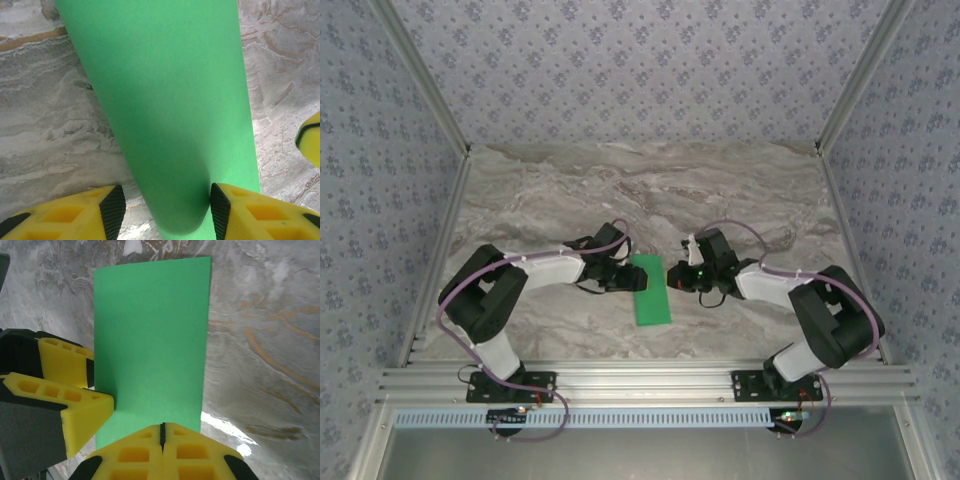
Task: Fold a paper plane with a square sheet of paper (fold left side to right side)
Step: Hold the square sheet of paper at the center of the table, then first fold the square sheet of paper in half at the center of the table.
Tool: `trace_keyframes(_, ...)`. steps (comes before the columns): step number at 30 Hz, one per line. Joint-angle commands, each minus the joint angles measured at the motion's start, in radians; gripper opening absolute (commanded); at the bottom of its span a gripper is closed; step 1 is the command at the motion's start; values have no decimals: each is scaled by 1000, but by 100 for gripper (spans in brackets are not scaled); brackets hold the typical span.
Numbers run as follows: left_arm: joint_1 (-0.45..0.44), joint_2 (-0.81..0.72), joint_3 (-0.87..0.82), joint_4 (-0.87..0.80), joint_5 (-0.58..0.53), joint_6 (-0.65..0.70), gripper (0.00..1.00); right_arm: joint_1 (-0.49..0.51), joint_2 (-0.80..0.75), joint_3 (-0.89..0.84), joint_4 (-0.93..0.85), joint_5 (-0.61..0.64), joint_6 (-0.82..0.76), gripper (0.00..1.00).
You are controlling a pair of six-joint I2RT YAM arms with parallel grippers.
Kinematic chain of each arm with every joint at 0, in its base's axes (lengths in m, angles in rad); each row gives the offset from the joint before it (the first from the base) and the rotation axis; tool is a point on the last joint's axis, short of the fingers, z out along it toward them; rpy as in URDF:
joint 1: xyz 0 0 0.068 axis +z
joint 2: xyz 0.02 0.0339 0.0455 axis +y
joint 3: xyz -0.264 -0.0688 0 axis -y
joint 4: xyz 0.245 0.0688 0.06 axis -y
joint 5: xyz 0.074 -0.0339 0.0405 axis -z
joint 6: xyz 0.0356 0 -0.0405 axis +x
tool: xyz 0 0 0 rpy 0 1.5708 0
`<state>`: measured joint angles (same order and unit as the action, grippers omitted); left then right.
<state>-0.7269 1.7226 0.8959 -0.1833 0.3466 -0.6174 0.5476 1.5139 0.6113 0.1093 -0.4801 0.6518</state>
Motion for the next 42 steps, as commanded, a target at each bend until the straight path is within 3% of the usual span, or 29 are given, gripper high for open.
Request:
trace_keyframes(1,-9,57,-18,-40,-62,15,53,17,39,41,17,-15,14,0)
trace_keyframes(22,-10,47,-18,-33,-58,13,53,52,192,95,-155,81,-14,1)
trace_keyframes(35,-4,-182,-9,-104,-105,20,61,54,210,101,-205,116,-56,0)
trace_keyframes(42,-5,-170,-26,73,101,-23,32,57,210,106,-213,120,-63,0)
